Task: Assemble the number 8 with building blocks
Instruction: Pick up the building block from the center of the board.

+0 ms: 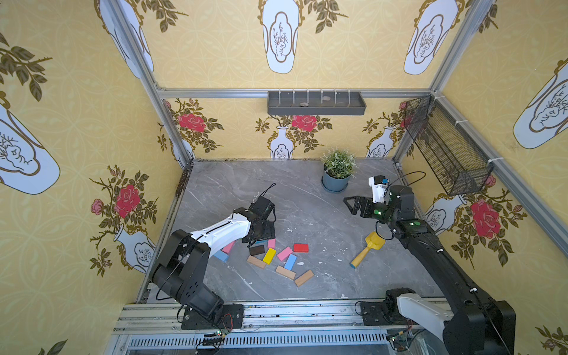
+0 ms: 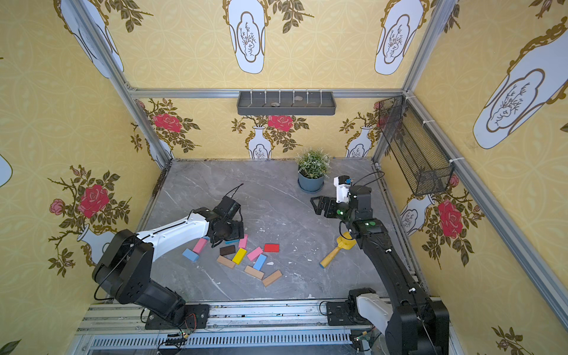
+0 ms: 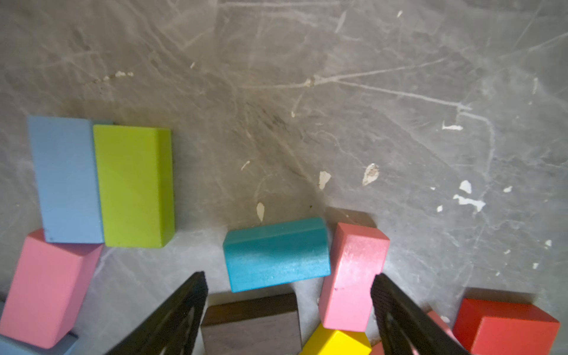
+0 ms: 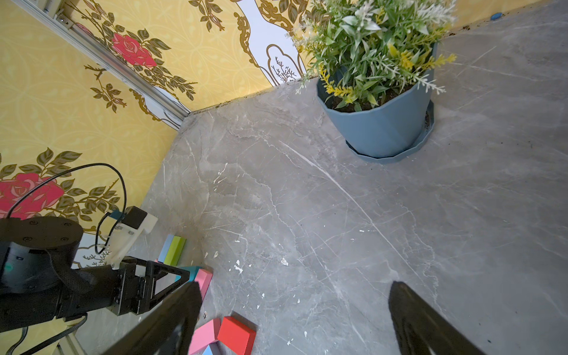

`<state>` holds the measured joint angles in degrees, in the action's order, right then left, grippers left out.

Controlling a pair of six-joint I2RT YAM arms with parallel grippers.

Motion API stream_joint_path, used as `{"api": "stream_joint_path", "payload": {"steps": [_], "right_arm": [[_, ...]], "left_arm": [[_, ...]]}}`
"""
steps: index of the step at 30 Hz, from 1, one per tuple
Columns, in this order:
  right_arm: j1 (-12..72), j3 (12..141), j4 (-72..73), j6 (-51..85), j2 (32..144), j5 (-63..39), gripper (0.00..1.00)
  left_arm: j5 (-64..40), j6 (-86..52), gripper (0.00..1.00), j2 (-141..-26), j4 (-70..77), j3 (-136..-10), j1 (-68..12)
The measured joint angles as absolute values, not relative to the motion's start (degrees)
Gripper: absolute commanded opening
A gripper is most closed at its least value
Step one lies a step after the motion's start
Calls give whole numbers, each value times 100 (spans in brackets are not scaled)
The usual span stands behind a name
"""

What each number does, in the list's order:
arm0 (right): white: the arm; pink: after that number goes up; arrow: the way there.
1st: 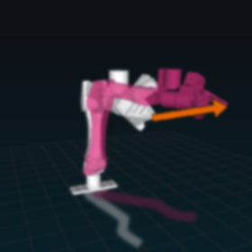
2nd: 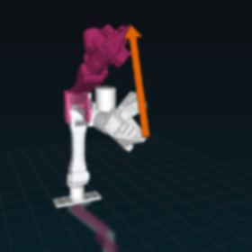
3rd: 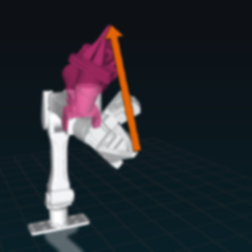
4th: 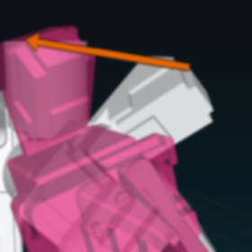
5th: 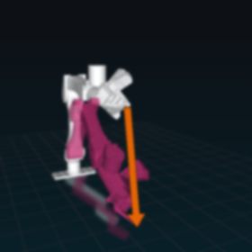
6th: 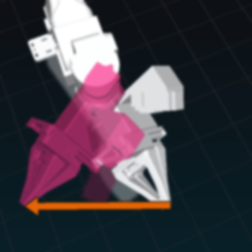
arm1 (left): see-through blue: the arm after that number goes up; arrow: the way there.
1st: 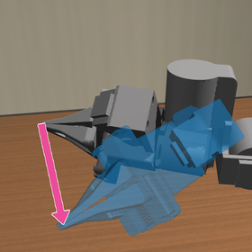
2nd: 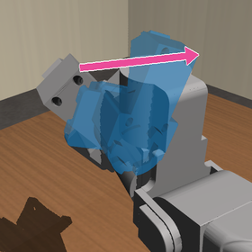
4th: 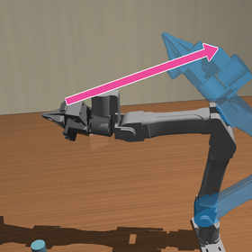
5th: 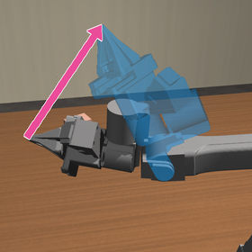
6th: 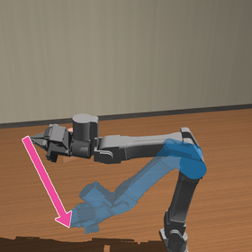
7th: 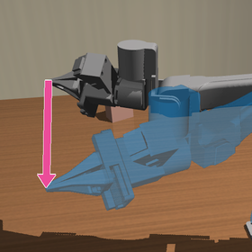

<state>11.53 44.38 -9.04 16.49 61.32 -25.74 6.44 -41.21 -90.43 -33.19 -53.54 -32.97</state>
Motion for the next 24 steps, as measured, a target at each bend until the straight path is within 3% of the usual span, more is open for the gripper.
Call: {"api": "stream_joint_path", "payload": {"steps": [24], "right_arm": [[1192, 4383, -904, 1649, 6267, -2687, 98]], "left_arm": [[742, -4248, 74, -9330, -2982, -5190, -3155]]}}
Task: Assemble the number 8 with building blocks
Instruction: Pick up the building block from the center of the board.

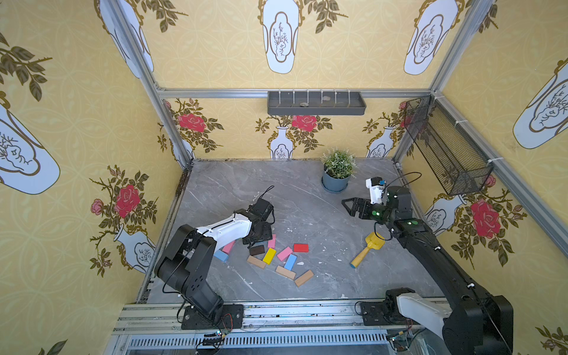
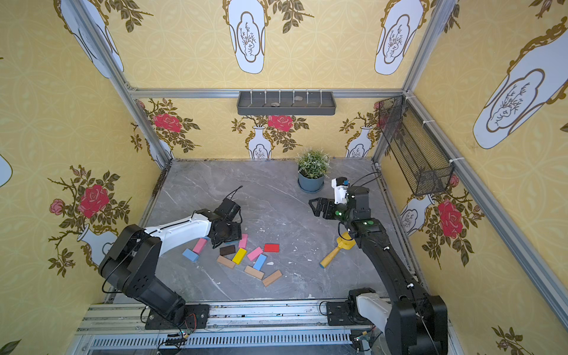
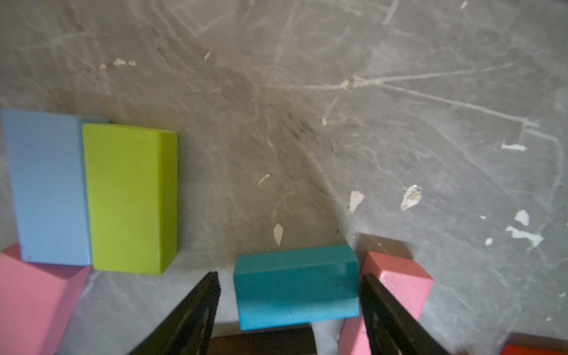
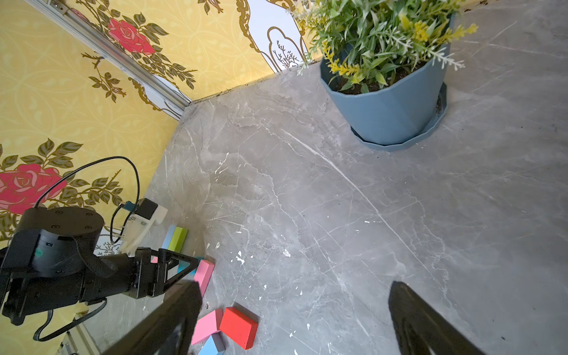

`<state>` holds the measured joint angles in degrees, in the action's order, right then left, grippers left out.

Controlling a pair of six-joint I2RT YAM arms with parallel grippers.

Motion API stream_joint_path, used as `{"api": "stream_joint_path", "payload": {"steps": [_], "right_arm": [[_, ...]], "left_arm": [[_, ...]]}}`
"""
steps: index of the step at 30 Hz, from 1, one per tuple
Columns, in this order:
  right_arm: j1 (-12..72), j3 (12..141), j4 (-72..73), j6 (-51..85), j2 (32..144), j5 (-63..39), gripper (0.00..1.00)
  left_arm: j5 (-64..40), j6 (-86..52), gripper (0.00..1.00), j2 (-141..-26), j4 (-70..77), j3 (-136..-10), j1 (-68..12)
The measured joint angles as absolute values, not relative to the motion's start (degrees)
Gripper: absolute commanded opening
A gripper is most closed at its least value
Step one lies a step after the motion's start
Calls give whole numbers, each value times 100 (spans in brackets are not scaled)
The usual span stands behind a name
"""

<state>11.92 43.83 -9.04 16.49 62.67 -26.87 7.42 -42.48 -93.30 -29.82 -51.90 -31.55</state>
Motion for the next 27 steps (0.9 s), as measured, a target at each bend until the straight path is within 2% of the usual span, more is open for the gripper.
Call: {"api": "stream_joint_path", "payload": {"steps": [10, 19, 27], "right_arm": [[1221, 4375, -902, 1647, 6313, -2722, 98], [1225, 4366, -902, 1645, 6337, -2724, 98], [1232, 4364, -902, 1645, 6372, -2727, 98]], "left_arm": [[740, -4265, 71, -9476, -2886, -5190, -3151], [764, -4309, 57, -9539, -2880, -5190, -3151], [854, -4331, 52, -9360, -3100, -5623, -3151]]}}
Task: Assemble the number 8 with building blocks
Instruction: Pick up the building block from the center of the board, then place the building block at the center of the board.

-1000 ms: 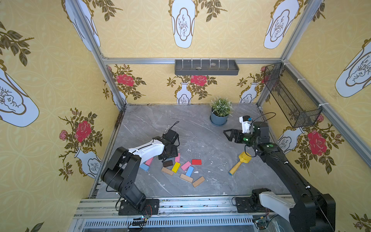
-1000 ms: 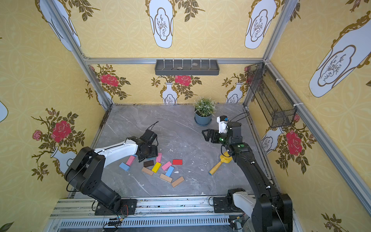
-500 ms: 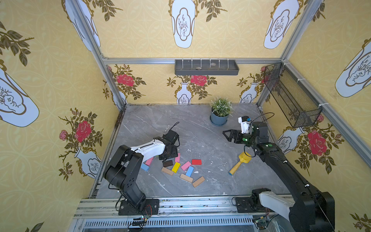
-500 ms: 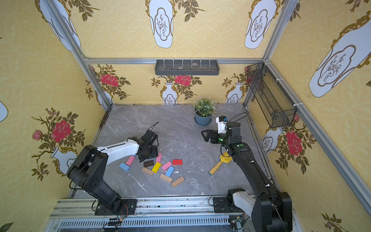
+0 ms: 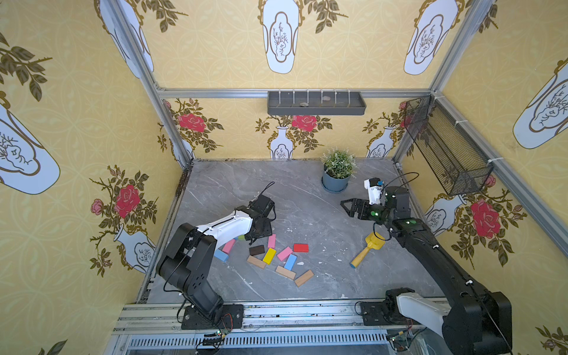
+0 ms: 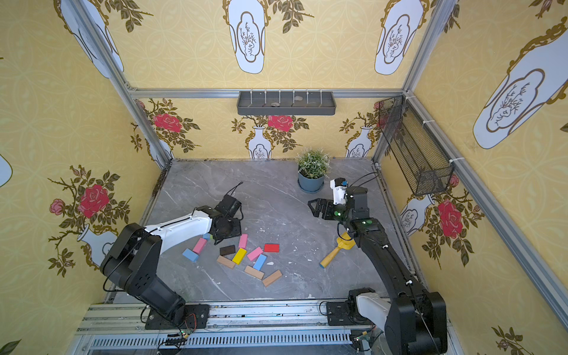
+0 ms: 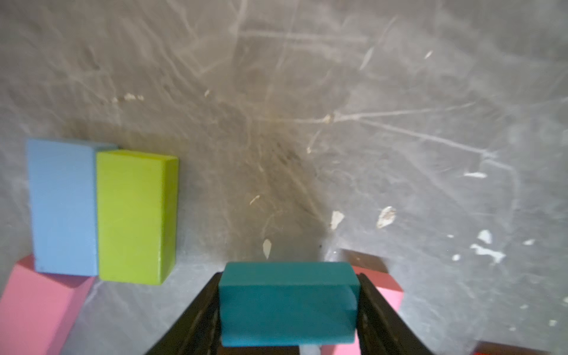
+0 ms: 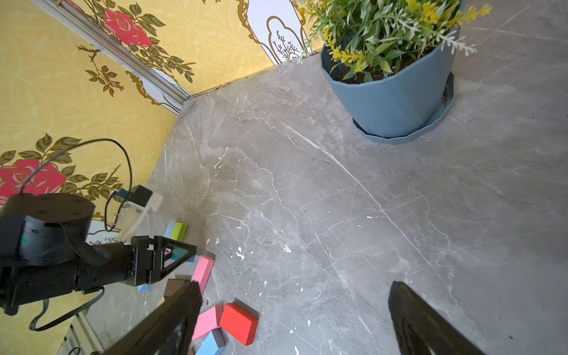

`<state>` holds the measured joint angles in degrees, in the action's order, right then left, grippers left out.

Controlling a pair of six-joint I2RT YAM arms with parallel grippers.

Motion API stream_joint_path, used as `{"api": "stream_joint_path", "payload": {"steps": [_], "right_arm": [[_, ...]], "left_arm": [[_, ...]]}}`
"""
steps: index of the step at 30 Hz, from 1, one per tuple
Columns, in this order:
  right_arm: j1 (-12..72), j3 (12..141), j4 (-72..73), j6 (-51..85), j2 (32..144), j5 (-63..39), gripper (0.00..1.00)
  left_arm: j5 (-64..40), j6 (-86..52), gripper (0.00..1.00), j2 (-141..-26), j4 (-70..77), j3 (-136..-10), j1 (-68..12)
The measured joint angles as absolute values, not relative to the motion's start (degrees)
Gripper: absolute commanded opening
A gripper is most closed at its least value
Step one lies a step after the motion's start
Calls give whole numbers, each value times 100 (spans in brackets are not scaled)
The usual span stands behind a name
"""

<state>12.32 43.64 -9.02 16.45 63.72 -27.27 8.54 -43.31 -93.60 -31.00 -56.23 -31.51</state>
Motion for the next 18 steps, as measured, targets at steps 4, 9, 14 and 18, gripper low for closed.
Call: {"api": "stream_joint_path", "payload": {"steps": [4, 9, 14, 18], "right_arm": [[1234, 4364, -902, 1645, 6381, -2729, 98], [1243, 4364, -902, 1647, 6386, -2731, 98], [1271, 4364, -902, 1649, 6386, -2731, 97], [1280, 4364, -904, 1658, 6386, -2729, 98]], "left_arm": [[941, -4209, 52, -9356, -3273, -6143, -3151], [967, -4040, 51, -9719, -3452, -6921, -3151], [950, -3782, 52, -10276, -3597, -7658, -3151], [939, -3599, 52, -10731, -3743, -8193, -3151]]}}
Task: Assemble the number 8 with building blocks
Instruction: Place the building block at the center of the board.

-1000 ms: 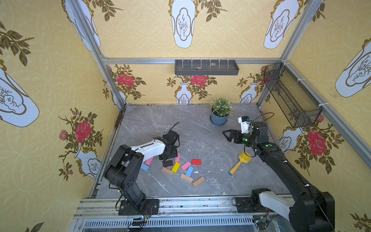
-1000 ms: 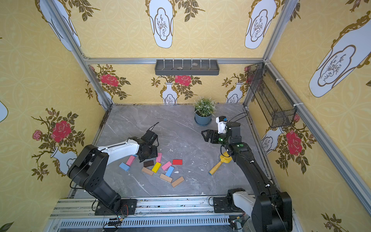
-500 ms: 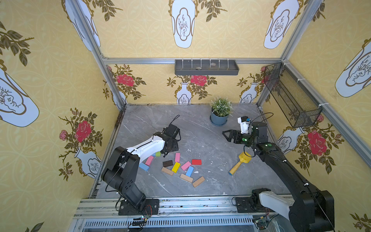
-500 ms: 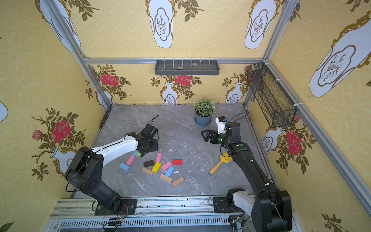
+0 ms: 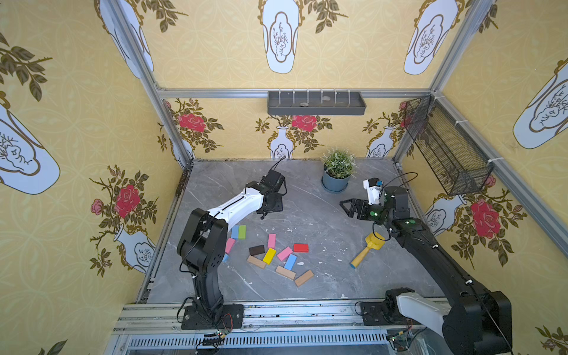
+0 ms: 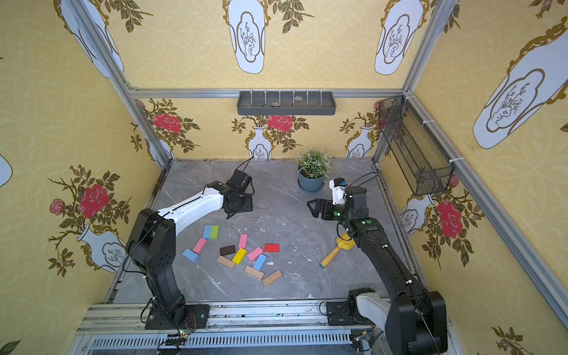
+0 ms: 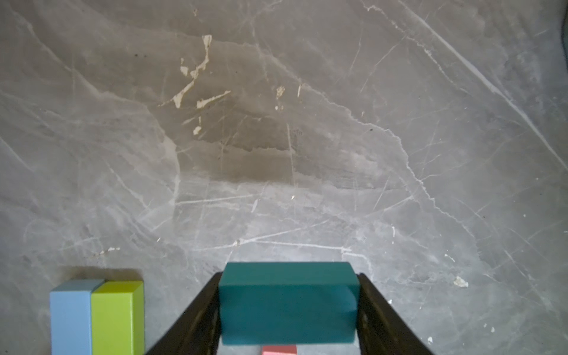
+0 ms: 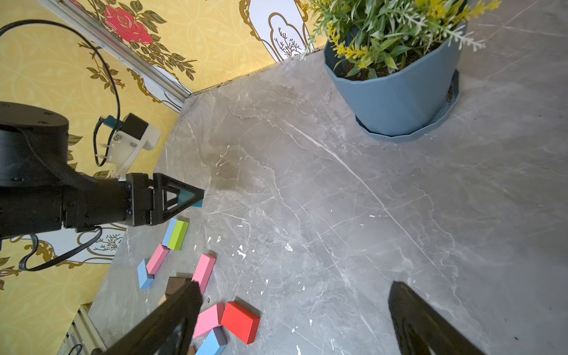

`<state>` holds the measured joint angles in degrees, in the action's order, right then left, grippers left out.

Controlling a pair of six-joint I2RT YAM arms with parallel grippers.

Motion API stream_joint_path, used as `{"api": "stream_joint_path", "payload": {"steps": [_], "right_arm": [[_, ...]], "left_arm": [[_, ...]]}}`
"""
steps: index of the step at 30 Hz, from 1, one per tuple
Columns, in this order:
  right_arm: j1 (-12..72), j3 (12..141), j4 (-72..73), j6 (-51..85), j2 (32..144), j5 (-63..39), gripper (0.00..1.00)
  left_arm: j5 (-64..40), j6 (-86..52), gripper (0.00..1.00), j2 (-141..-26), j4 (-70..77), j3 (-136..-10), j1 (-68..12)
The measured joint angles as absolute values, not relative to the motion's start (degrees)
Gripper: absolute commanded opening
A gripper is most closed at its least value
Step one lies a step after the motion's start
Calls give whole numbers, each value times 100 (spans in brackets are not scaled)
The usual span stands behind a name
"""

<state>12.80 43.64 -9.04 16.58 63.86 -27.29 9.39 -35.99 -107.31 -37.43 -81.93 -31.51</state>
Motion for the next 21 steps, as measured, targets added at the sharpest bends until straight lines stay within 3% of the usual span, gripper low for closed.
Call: {"api": "stream_joint_path", "payload": {"steps": [11, 21], "right_arm": [[1321, 4366, -908, 1691, 6418, -2650, 97], [1291, 4438, -1197, 1850, 6055, -1951, 98]], "left_arm": [[742, -3304, 52, -11660, -4027, -9286, -3205], [447, -3479, 52, -12317, -4147, -10401, -3990]]}}
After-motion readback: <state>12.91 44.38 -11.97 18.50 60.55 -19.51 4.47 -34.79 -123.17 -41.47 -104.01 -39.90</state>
